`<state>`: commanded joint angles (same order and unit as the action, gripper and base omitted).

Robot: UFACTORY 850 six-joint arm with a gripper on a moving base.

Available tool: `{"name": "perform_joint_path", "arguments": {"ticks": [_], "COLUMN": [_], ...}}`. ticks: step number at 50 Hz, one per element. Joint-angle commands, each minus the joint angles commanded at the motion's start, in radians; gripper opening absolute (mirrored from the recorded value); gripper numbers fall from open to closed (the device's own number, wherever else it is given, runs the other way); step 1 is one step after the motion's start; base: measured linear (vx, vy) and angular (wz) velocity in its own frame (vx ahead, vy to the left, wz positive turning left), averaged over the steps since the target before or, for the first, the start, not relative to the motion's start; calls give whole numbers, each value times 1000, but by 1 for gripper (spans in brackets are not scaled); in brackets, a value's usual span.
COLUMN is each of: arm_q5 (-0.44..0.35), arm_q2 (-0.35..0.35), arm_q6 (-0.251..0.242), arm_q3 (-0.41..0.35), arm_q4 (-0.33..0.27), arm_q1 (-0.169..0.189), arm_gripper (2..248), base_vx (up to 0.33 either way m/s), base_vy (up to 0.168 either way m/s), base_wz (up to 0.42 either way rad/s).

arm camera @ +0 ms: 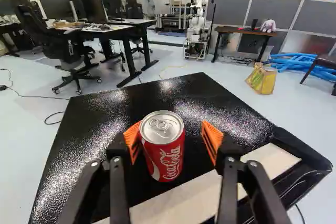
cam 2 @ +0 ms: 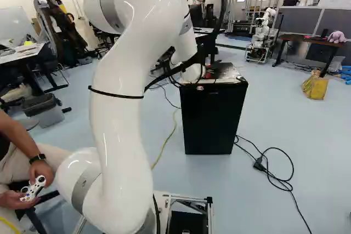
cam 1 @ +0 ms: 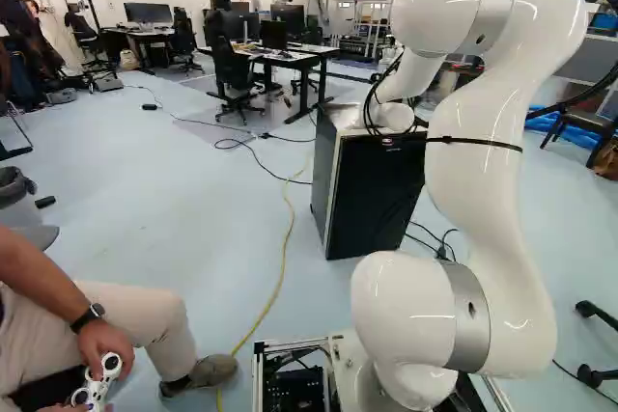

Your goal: Grab a drink from the fridge

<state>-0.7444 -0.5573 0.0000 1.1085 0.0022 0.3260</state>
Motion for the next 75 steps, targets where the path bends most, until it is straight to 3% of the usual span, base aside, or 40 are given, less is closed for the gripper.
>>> {"name": "perform_joint_path", "arguments": {"ticks": [1, 2, 6, 7, 12, 75], "arm_q5": [0, 0, 0, 0, 0, -2], "arm_q2": [0, 0, 0, 0, 0, 80], "arm_q6": [0, 0, 0, 0, 0, 0], "arm_q3": [0, 0, 0, 0, 0, -16], "arm_q4": [0, 0, 0, 0, 0, 0], "arm_q1": [0, 0, 0, 0, 0, -5], "arm_gripper": [180, 143, 143, 105, 97, 97], "base_vx": [0, 0, 0, 0, 0, 0], "base_vy": [0, 0, 0, 0, 0, 0], "base_wz": [0, 0, 0, 0, 0, 0]}}
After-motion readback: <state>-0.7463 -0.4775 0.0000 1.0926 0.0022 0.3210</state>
